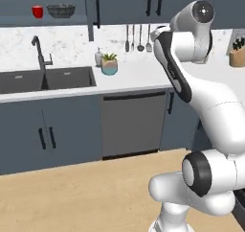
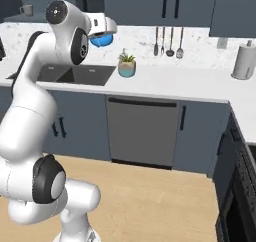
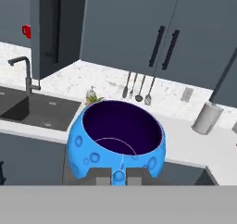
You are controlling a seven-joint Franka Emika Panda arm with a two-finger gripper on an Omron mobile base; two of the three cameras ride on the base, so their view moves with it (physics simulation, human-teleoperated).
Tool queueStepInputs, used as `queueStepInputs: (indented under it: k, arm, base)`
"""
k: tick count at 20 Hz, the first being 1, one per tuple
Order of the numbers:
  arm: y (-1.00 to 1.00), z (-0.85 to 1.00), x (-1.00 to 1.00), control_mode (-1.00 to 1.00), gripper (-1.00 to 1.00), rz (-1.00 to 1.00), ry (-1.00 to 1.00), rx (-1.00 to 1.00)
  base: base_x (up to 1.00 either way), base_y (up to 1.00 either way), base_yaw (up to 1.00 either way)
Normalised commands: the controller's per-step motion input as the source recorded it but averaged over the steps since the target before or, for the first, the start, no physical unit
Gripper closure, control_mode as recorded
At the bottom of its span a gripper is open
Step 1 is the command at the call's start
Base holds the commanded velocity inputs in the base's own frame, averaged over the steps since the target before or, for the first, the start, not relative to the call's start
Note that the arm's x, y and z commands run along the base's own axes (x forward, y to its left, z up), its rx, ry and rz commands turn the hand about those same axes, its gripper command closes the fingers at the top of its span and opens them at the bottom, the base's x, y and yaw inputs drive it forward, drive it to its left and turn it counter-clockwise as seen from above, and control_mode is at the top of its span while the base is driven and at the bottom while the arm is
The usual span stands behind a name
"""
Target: Gather all objects into one cabinet and sort the glasses and bowls to opposite sides.
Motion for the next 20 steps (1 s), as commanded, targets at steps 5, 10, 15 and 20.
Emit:
queueStepInputs:
  k: [5, 10, 15, 20]
  arm:
    - [0.0, 0.0, 0.0, 1.0, 1.0, 0.0, 0.0, 0.0]
    - [0.0, 0.0, 0.0, 1.0, 1.0, 0.0, 0.0, 0.0]
    - [0.0, 0.0, 0.0, 1.0, 1.0, 0.0, 0.0, 0.0]
    - [0.0, 0.0, 0.0, 1.0, 1.0, 0.0, 0.0, 0.0]
  base:
    - [-0.39, 0.34, 0.53]
    - [-0.29, 0.42, 0.46]
    - [0.25, 0.46, 0.25]
    - [0.98, 0.39, 0.06]
